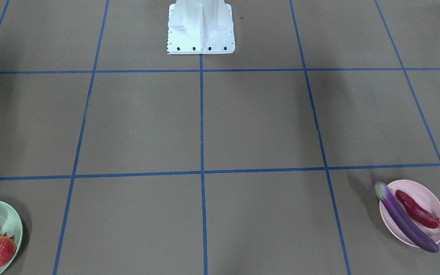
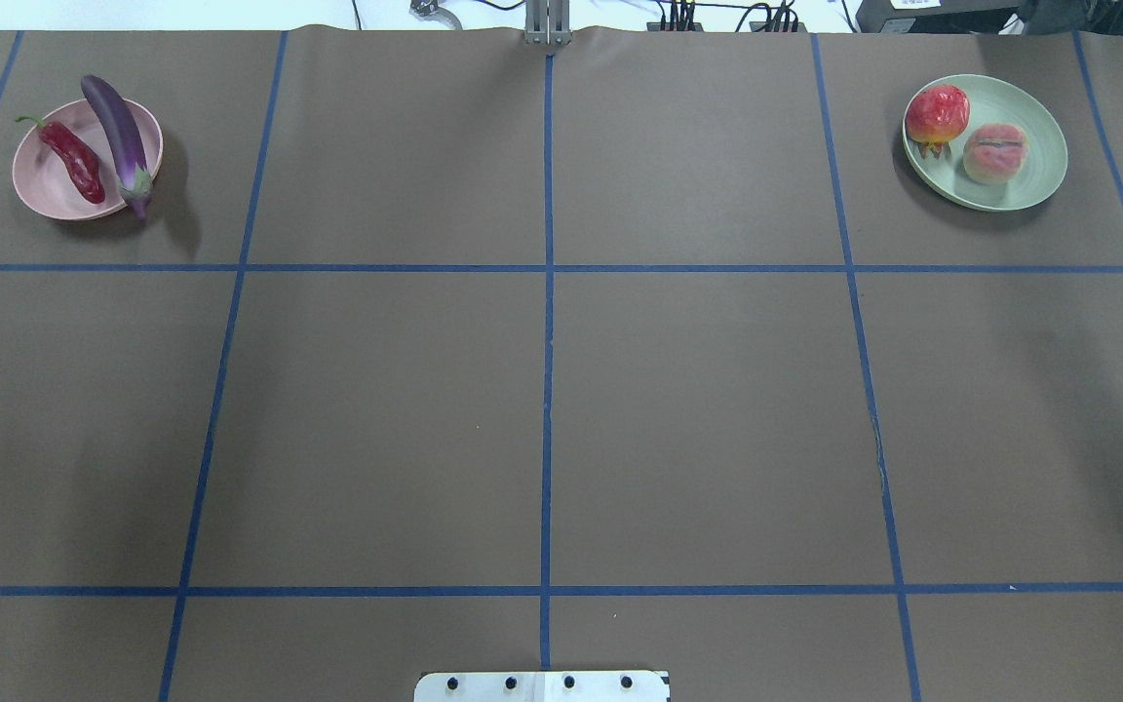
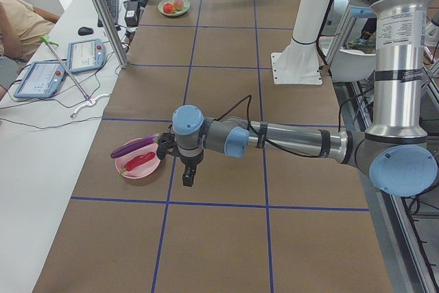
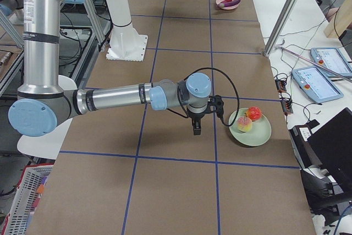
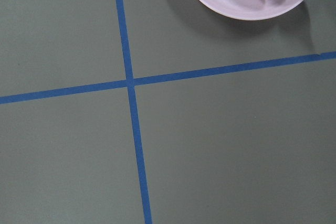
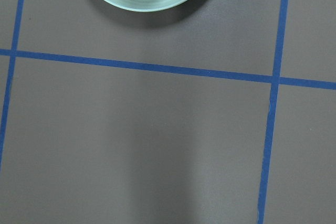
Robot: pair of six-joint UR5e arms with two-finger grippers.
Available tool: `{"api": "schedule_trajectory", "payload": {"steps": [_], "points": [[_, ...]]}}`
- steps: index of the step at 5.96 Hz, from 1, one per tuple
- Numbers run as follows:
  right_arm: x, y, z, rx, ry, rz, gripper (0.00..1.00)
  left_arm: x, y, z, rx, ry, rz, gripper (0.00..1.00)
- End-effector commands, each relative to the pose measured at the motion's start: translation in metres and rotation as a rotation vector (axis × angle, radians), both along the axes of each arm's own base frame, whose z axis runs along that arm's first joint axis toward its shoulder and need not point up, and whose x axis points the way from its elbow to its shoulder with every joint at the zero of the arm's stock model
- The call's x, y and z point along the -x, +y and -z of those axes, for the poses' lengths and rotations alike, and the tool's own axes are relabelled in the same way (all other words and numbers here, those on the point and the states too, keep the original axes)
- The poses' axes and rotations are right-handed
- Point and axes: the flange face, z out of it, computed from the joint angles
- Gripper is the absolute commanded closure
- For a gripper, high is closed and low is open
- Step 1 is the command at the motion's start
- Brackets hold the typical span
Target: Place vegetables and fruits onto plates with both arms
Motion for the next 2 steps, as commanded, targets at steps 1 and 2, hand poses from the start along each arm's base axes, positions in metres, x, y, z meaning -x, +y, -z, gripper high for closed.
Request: {"api": "schedule_trajectory", "payload": {"steps": [1, 2], "points": [[0.0040, -0.0078, -0.0013, 0.000, 0.000, 0.008, 0.00, 0.0001, 0.0008, -0.0008, 0.003, 0.003, 0.000, 0.00], [0.0049, -0.0085, -0.0019, -0.003, 0.000, 0.011, 0.00, 0.0001, 0.0028, -0.0028, 0.008, 0.006, -0.001, 0.00]]}}
